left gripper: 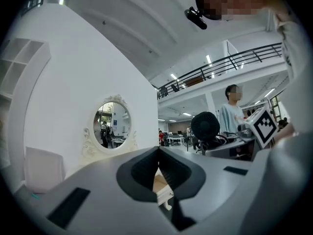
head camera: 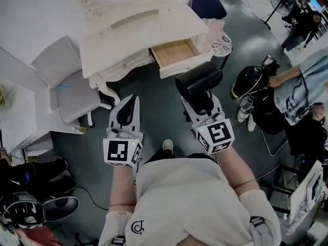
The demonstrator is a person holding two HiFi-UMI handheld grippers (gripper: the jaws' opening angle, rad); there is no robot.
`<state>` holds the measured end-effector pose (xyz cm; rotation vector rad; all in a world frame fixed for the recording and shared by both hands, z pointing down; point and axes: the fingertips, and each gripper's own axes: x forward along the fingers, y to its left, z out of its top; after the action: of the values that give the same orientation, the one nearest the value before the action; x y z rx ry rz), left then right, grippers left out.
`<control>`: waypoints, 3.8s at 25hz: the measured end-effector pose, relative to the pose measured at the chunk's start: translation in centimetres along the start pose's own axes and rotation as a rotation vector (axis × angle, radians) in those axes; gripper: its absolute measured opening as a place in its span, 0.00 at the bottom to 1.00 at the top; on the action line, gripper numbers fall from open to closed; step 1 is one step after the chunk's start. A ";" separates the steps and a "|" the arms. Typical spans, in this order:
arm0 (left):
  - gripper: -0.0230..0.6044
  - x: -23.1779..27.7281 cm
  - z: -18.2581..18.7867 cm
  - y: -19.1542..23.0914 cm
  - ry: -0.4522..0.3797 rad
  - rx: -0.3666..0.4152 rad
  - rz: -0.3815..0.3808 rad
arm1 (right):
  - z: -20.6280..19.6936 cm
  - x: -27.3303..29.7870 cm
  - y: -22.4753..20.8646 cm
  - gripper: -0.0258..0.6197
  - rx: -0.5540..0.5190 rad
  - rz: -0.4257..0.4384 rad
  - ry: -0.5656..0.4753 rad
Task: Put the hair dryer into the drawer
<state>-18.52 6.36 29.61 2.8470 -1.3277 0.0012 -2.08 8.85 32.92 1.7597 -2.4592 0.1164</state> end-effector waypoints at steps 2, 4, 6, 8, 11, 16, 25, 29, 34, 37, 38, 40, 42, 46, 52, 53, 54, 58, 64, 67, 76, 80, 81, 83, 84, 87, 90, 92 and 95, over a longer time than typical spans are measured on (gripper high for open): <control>0.06 2.1 -0.2 1.6 0.006 -0.005 -0.013 | 0.2 2.6 -0.7 0.33 0.005 -0.006 0.012; 0.06 4.0 -1.0 2.8 0.016 -0.009 -0.020 | -0.2 4.7 -1.6 0.33 0.010 -0.008 0.026; 0.06 5.7 -2.0 3.7 0.027 -0.020 -0.018 | -0.9 6.6 -2.7 0.33 0.009 -0.007 0.044; 0.06 7.5 -2.9 4.2 0.036 -0.027 -0.014 | -1.7 8.3 -4.1 0.33 0.007 -0.003 0.058; 0.06 10.7 -3.7 4.6 0.048 -0.024 -0.004 | -2.8 10.9 -6.8 0.33 0.008 0.007 0.074; 0.06 17.5 -3.6 6.0 0.031 0.000 0.041 | -4.3 17.4 -11.7 0.33 0.019 0.084 0.115; 0.06 30.5 -3.4 10.5 0.034 -0.043 0.243 | -3.6 28.3 -20.4 0.33 -0.010 0.300 0.122; 0.06 35.2 -4.2 12.2 0.036 -0.029 0.279 | -4.5 32.8 -22.5 0.33 -0.072 0.428 0.148; 0.06 37.7 -6.3 13.1 0.064 0.016 0.304 | -8.2 35.9 -22.2 0.33 -0.140 0.622 0.222; 0.06 37.6 -8.2 13.8 0.107 0.011 0.333 | -11.7 36.5 -20.9 0.33 -0.204 0.740 0.292; 0.06 37.4 -8.8 13.9 0.118 -0.002 0.339 | -12.9 36.5 -20.5 0.33 -0.227 0.776 0.320; 0.06 37.5 -9.9 14.2 0.136 -0.025 0.344 | -15.4 36.5 -20.1 0.33 -0.275 0.837 0.374; 0.06 37.8 -11.0 14.4 0.152 -0.045 0.348 | -17.9 36.3 -20.0 0.33 -0.319 0.883 0.429; 0.06 38.3 -12.6 14.9 0.178 -0.069 0.352 | -23.0 35.7 -19.4 0.33 -0.374 0.975 0.546; 0.06 38.6 -14.9 14.9 0.215 -0.049 0.330 | -29.6 35.4 -19.5 0.33 -0.533 1.098 0.714; 0.06 38.6 -15.2 14.8 0.213 -0.045 0.325 | -30.5 35.3 -19.6 0.33 -0.559 1.116 0.739; 0.06 38.5 -15.6 14.6 0.207 -0.047 0.317 | -31.5 35.2 -19.6 0.33 -0.577 1.130 0.766; 0.06 38.7 -16.5 13.7 0.195 -0.072 0.285 | -35.2 34.7 -19.8 0.33 -0.622 1.176 0.883; 0.06 39.0 -17.1 13.6 0.196 -0.103 0.304 | -39.6 34.4 -20.5 0.33 -0.731 1.219 1.026; 0.06 39.0 -17.3 13.3 0.200 -0.110 0.298 | -40.9 34.2 -20.5 0.33 -0.781 1.240 1.056; 0.06 37.6 -18.3 12.9 0.251 -0.119 0.326 | -43.8 33.7 -20.3 0.33 -0.788 1.262 1.147; 0.06 37.2 -18.2 13.1 0.251 -0.112 0.340 | -44.3 33.9 -20.2 0.34 -0.775 1.254 1.147; 0.06 37.2 -18.3 13.1 0.251 -0.112 0.340 | -44.2 33.9 -20.2 0.35 -0.751 1.255 1.154; 0.06 37.2 -18.3 13.0 0.249 -0.123 0.339 | -43.9 33.9 -20.1 0.35 -0.693 1.257 1.177; 0.06 37.1 -18.4 12.8 0.249 -0.129 0.336 | -43.8 33.8 -20.1 0.36 -0.661 1.258 1.193; 0.06 37.0 -18.6 12.4 0.261 -0.128 0.321 | -43.3 33.6 -19.6 0.48 -0.588 1.257 1.228; 0.06 36.9 -19.0 12.3 0.260 -0.145 0.310 | -43.3 34.1 -19.7 0.51 -0.628 1.223 1.205; 0.06 37.0 -19.1 12.3 0.254 -0.154 0.299 | -42.9 34.6 -19.9 0.52 -0.638 1.198 1.193; 0.06 37.2 -18.8 12.2 0.245 -0.147 0.281 | -40.6 35.7 -19.4 0.52 -0.586 1.151 1.143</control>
<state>-3.98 -29.92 48.49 2.4264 -1.5820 0.2338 6.87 -25.64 77.99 -0.1587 -1.8799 0.3210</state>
